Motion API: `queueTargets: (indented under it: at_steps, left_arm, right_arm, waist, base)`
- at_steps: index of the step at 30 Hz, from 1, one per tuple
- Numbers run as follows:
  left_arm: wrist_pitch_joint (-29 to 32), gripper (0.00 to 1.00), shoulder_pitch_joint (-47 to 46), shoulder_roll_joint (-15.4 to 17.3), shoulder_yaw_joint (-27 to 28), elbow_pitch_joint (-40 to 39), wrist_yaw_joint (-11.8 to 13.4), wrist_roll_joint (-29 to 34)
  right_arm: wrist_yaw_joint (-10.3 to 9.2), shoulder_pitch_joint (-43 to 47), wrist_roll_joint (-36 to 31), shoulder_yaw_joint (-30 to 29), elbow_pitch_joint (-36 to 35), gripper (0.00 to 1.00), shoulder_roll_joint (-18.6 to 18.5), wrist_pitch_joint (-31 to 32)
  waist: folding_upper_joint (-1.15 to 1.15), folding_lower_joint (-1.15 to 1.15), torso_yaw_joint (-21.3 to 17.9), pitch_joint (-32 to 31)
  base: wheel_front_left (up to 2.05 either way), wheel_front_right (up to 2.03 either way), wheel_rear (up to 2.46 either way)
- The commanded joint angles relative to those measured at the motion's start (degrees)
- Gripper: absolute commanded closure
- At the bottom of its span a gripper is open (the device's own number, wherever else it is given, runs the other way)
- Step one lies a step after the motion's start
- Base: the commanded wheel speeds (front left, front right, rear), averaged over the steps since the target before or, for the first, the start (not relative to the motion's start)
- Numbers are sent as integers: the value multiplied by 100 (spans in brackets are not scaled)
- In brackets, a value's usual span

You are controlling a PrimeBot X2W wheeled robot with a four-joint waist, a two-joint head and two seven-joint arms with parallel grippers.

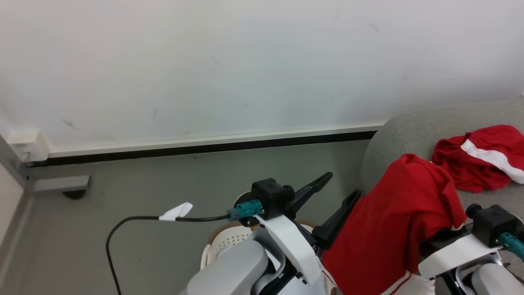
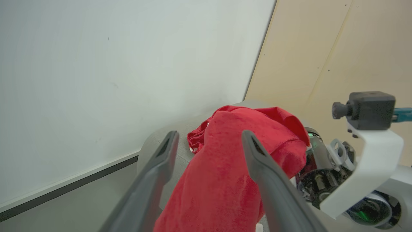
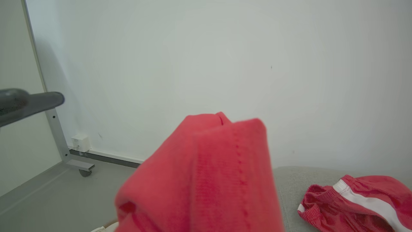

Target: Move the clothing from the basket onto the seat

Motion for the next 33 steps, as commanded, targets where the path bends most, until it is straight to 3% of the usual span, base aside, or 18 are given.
queueTargets:
  at_steps: [1,11,19,28,33]
  left_arm:
    - [-2,0,135,20,61,-110,-18,162]
    - [-2,0,402,19,77,-336,-46,707]
    - [-2,0,502,24,192,-432,-45,1000]
    - [-2,0,479,22,125,-325,-46,959]
    - [-2,0,262,47,39,-262,-46,936]
  right_arm:
    - [-12,136,-95,-150,-123,100,-85,-1]
    - [-12,680,-386,-943,-893,100,-291,-2]
    - [-12,1013,-432,-1237,-1253,100,-295,110]
    - [-12,794,-276,-1353,-1344,100,-199,131]
    - [-12,288,-86,-1319,-1364,100,-450,197]
  waist:
    - [0,0,-257,10]
    - [0,0,-1084,28]
    - [0,0,-1462,81]
    - [0,0,-1528,198]
    - [0,0,-1377,541]
  base:
    - [0,0,0]
    - [0,0,0]
    - [0,0,0]
    - [0,0,0]
    - [0,0,0]
